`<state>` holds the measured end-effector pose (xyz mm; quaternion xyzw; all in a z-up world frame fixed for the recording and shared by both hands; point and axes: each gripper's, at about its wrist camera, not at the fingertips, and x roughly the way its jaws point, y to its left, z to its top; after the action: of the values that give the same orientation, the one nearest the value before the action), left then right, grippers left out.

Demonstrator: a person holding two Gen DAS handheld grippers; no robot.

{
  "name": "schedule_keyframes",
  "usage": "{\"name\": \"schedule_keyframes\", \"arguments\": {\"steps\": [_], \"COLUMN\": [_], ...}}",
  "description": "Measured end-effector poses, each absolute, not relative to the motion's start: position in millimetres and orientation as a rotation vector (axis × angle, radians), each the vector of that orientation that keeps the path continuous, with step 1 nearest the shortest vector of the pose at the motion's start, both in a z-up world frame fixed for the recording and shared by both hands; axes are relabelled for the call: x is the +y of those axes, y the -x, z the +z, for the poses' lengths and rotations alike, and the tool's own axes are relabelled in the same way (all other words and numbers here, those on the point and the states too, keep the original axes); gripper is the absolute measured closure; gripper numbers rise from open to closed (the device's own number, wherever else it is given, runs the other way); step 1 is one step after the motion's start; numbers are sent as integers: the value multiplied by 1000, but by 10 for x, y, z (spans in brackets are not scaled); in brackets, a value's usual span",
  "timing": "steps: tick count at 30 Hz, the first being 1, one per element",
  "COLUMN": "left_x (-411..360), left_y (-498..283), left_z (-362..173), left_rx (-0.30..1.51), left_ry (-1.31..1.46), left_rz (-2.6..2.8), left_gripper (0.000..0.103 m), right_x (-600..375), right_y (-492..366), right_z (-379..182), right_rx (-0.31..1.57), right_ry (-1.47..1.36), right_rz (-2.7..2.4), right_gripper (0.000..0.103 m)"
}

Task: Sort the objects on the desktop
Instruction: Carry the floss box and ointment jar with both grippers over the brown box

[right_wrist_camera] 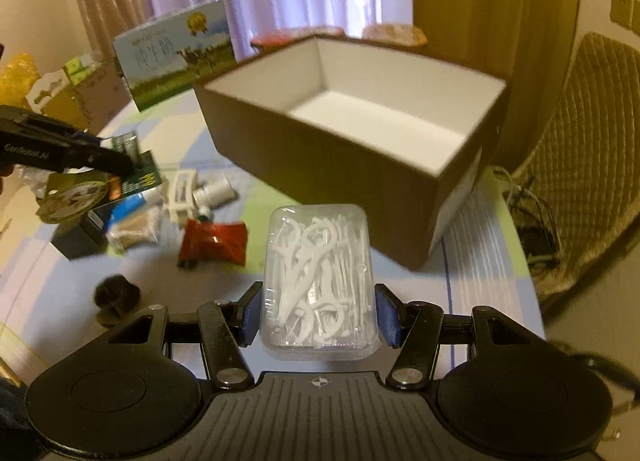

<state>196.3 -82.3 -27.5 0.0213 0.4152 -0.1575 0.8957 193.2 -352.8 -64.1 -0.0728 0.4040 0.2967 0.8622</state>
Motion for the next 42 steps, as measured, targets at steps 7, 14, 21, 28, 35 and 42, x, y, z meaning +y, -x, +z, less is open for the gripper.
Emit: {"name": "schedule_keyframes", "arguments": {"steps": [7,14,21,28,35,42], "left_x": [-1070,-1324,-1523,-1581,-1603,-1594], "left_y": [-2247,-2725,-3332,-3944,-4315,-4475], "left_z": [-53,101,68,-316,-801,-1057], "left_rx": [786,734,744,854,968,1072], "left_ry": [-44,-47,-32,-12,-81,-97], "left_rz": [-349,-345,-307,-236,-179,-166], "left_gripper": [74,74,74,74,74,74], "right_x": [-3504,-3407,-3185,-3038,-2914,-2823], "right_y": [-2115,-2531,-3135,-3666,-3972,-4110], "right_z": [-313,-73,-119,-411,-633,-814], "right_rx": [796,765,784,905,982,1045], "right_ry": [153,144,139,112,132,138], "right_rz": [636,562,483,401,393,388], "right_gripper": [49,49,49,49,49,49]}}
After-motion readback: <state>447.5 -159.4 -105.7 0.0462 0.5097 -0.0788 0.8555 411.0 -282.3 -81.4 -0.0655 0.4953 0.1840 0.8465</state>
